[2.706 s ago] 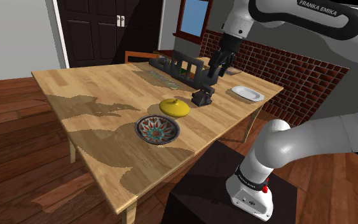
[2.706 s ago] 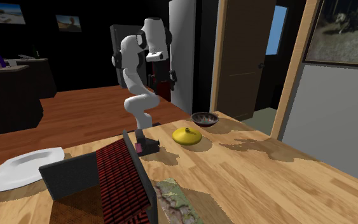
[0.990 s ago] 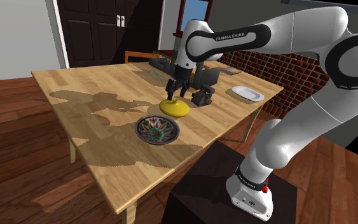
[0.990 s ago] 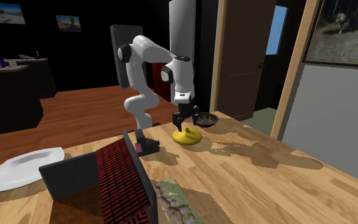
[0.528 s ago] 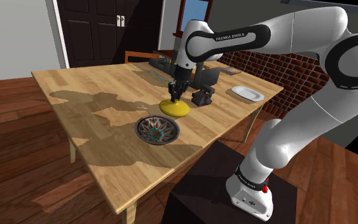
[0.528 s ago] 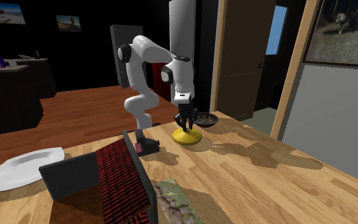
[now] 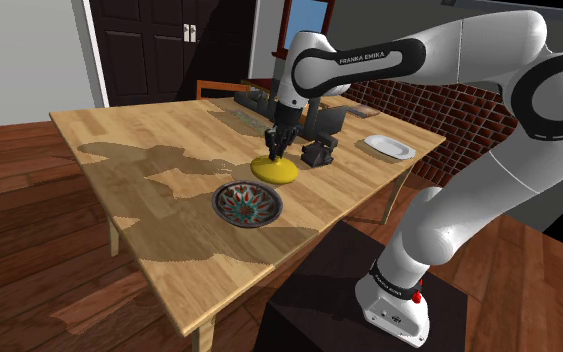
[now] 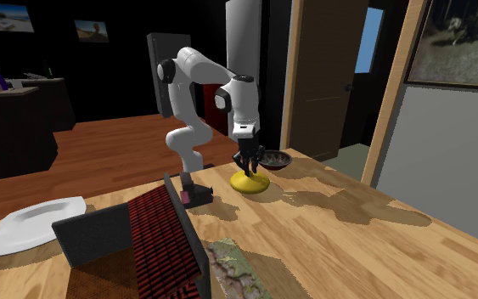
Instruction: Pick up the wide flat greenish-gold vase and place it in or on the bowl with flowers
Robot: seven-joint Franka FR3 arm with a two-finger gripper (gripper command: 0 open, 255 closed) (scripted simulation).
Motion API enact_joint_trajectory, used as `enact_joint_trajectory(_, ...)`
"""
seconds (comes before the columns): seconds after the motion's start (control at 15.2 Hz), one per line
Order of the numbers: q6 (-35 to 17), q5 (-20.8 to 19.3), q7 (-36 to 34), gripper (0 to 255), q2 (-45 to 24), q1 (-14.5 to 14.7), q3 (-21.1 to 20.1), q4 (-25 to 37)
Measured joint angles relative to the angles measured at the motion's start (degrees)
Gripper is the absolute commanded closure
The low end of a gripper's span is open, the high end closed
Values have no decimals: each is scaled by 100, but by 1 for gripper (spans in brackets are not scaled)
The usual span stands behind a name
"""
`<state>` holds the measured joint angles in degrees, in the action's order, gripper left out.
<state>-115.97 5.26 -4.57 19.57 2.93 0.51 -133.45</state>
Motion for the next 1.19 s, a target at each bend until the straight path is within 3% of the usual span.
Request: enact_joint_trajectory(1.19,1311,-45,-108,255,138,-8,8,1175)
